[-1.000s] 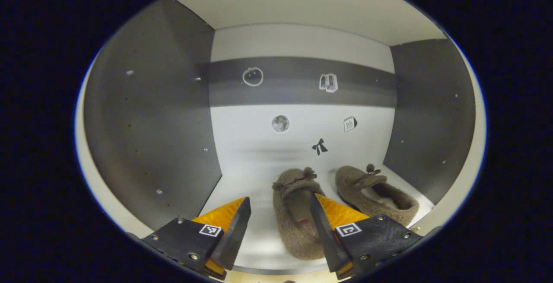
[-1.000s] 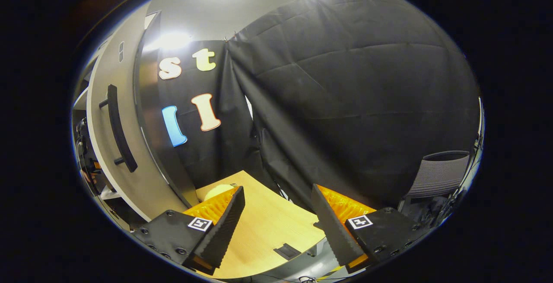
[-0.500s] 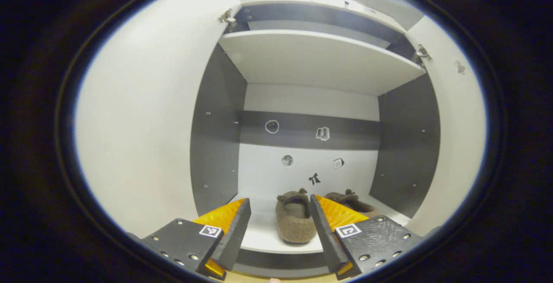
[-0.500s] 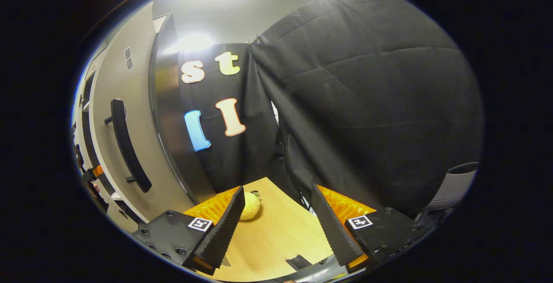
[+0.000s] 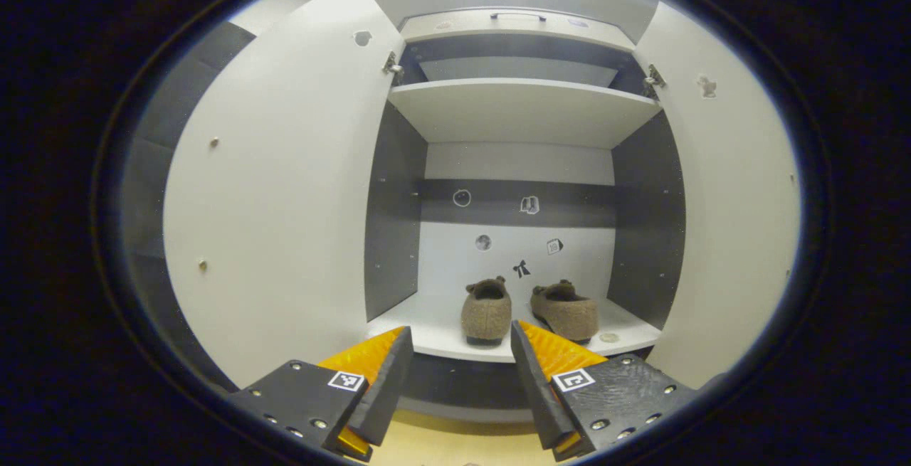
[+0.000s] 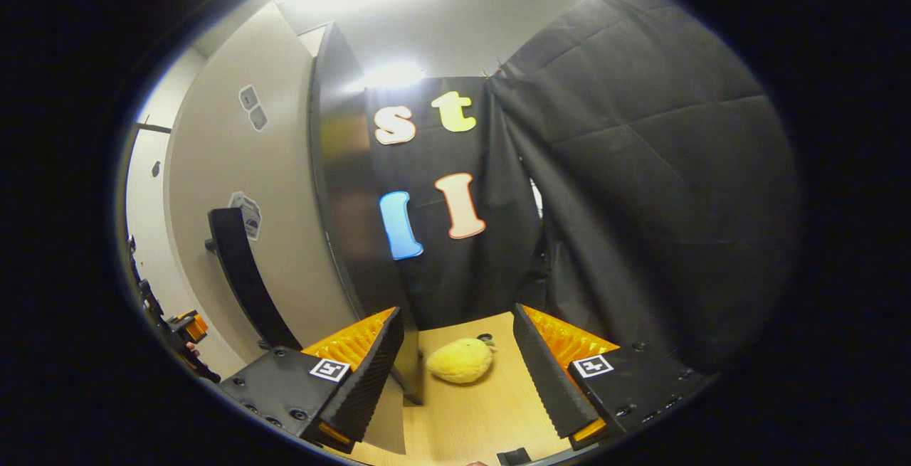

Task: Grab one shoe with the right hand and put it into the shoe cabinet, grab the other shoe with the left hand and put it into the shoe cabinet; then close the right door with the right hand and the left door with the left hand.

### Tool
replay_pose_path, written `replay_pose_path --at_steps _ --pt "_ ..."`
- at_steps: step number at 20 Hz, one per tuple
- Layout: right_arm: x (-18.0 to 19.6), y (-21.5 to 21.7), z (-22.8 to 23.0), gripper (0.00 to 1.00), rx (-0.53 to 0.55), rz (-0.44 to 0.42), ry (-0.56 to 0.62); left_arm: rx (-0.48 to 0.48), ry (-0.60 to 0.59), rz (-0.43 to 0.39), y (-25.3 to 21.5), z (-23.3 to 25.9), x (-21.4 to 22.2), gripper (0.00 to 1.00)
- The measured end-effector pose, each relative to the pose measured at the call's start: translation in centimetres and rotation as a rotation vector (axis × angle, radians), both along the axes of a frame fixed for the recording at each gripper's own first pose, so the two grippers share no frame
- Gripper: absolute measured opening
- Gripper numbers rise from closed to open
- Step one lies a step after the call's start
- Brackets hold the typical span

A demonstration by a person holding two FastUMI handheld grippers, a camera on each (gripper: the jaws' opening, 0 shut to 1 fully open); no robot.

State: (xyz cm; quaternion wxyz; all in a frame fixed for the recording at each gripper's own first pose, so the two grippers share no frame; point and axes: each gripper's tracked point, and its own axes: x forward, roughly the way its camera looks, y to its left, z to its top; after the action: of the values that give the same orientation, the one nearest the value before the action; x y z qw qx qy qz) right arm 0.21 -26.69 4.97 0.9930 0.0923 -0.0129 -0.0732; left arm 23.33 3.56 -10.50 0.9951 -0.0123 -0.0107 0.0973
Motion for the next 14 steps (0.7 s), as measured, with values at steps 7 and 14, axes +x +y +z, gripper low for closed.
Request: replay_pose_path --at_steps 7,14 --pt "1.8 4.6 4.1 0.98 -0.038 0.212 -0.046 0.031 0.050 0.117 2.0 -0.9 -8.3 0.80" --pt "0.8 6.1 5.0 0.96 -0.050 0.192 0.011 0.018 0.028 0.146 4.5 1.2 -11.1 0.84"
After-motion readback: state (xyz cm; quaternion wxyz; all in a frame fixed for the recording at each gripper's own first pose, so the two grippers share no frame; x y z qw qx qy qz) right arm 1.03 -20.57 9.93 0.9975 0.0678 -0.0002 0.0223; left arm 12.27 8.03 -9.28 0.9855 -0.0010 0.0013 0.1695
